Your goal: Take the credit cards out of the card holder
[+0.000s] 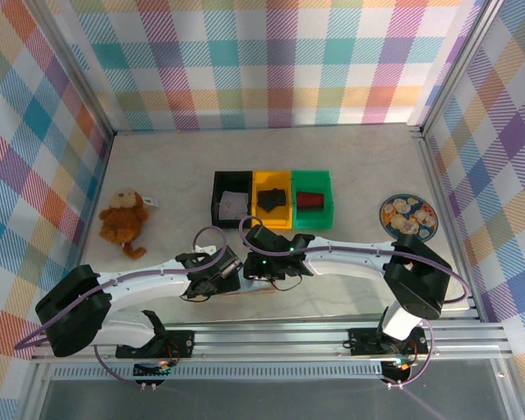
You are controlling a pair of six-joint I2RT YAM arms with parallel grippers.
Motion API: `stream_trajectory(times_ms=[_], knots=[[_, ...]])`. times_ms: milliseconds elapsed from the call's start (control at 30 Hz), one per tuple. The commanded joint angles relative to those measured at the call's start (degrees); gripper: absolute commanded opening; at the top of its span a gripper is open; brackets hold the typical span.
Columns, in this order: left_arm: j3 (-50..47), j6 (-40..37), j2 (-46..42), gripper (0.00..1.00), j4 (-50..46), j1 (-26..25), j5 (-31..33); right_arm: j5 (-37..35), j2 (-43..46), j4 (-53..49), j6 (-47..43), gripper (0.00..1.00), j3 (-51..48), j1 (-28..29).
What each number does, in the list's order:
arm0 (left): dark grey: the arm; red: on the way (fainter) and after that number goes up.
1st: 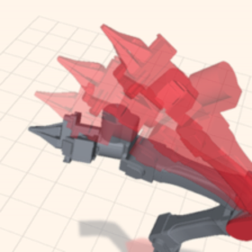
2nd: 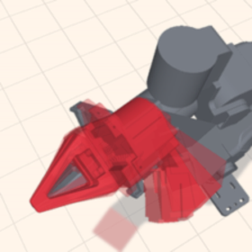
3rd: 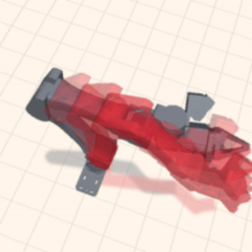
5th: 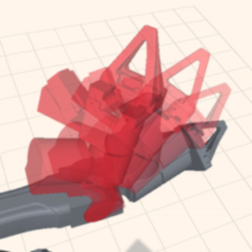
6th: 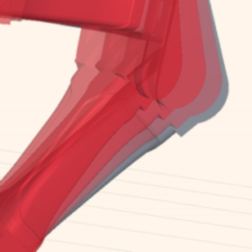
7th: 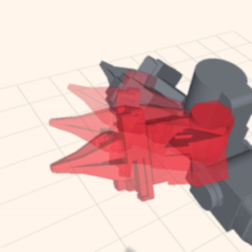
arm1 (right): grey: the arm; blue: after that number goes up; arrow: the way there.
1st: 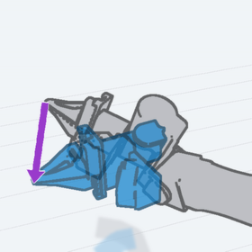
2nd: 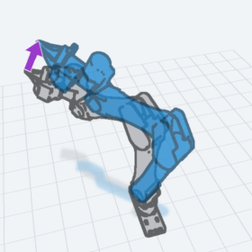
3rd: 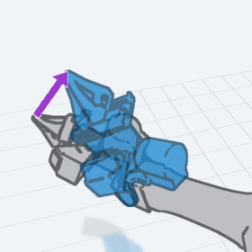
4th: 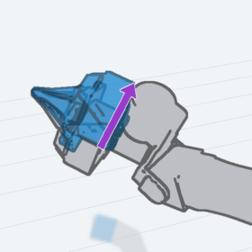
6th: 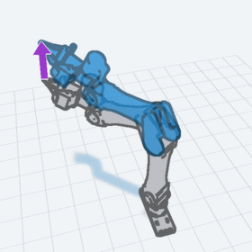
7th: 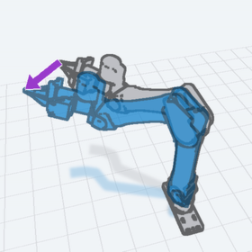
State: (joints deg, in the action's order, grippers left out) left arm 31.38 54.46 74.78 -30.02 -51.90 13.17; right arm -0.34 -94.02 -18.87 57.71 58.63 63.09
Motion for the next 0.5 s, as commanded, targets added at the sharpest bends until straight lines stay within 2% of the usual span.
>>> stream_trajectory(times_ms=[0,467], knots=[[-4.31,0.17,5.02,0.96,9.04,-0.57,-7.03,0.94,-0.14,0.85,-0.42,0.28,1.62,0.37],[-4.61,0.30,4.49,0.96,9.23,-0.57,-6.89,1.13,1.43,2.59,-0.75,0.33,1.05,0.54]])
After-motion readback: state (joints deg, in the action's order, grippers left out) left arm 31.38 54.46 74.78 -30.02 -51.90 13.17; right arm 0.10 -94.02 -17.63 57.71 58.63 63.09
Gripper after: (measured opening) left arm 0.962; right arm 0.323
